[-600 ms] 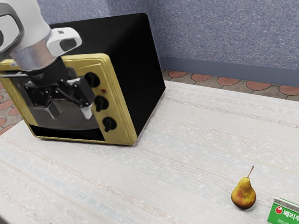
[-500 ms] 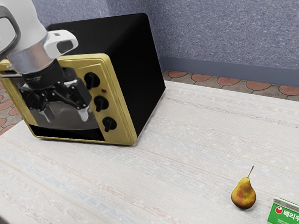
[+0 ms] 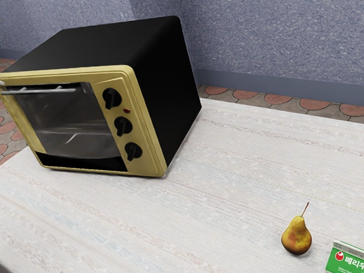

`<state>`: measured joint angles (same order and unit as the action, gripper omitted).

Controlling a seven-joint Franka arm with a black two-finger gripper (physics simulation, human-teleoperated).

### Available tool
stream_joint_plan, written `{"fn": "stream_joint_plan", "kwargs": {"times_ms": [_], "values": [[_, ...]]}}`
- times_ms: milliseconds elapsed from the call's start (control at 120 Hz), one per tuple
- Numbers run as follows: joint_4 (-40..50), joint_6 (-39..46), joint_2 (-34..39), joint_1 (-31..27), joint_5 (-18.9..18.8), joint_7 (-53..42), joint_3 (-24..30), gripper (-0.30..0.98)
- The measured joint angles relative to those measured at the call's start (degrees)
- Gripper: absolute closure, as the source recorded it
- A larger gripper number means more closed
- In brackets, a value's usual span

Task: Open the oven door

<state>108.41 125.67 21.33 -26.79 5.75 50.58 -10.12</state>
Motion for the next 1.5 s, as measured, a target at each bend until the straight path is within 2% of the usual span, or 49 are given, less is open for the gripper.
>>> {"fn": "stream_joint_plan", "kwargs": {"times_ms": [175,458,808,1300,1400,1500], "values": [[1.3,8.2,-4.6,-4.9,1.7,8.8,5.3,0.0],[1.2,16.5,-8.8,-6.4,2.0,18.7,7.1,0.0],[1.2,20.5,-11.2,-7.3,1.6,25.6,8.8,0.0],[2.5,23.1,-15.0,-7.8,1.9,30.3,10.1,0.0],[5.5,23.7,-13.3,-8.0,2.1,30.9,10.2,0.0],[16.2,24.0,-4.2,-8.9,3.7,31.4,10.8,0.0]]}}
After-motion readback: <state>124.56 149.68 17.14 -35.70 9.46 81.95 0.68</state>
